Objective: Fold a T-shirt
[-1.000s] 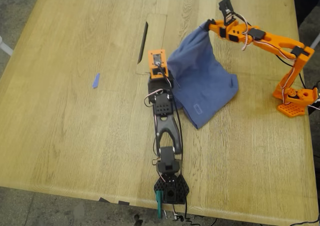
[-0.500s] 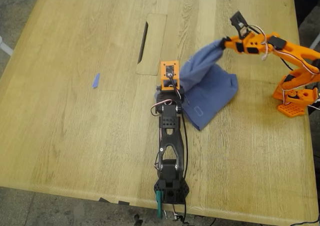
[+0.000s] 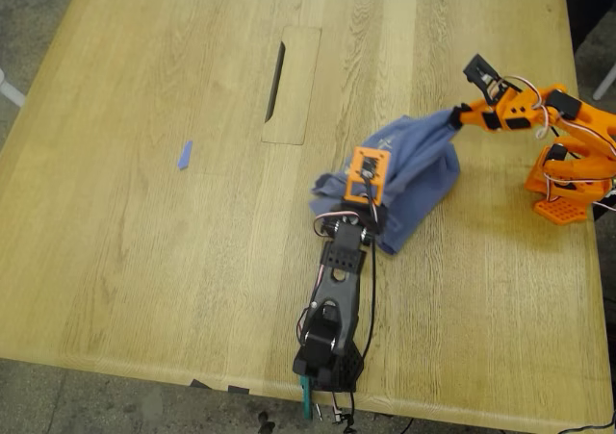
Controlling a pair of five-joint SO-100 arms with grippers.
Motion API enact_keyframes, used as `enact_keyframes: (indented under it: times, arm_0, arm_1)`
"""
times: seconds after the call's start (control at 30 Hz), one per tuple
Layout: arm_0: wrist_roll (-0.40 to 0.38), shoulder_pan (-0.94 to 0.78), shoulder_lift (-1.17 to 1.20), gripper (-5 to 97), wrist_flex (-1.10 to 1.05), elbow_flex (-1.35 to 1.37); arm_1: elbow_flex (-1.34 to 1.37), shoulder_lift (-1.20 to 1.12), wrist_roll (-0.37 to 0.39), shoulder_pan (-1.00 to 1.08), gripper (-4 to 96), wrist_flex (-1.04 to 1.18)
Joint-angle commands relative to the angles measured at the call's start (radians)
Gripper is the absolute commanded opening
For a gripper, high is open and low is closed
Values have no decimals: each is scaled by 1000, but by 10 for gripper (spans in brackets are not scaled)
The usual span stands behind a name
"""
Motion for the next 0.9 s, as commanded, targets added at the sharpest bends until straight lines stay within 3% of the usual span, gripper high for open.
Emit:
enact_keyframes:
  times: [0.0, 0.67, 0.87]
  arm_0:
    - [-8, 103, 104, -1, 49, 3]
    - [-80, 575, 86, -1, 28, 190]
    - [-80, 555, 81, -1, -8, 311]
  arm_1:
    - [28, 97, 5, -20, 0, 63]
    - [239, 549, 14, -141, 0, 546]
    - [331, 549, 15, -160, 0, 495]
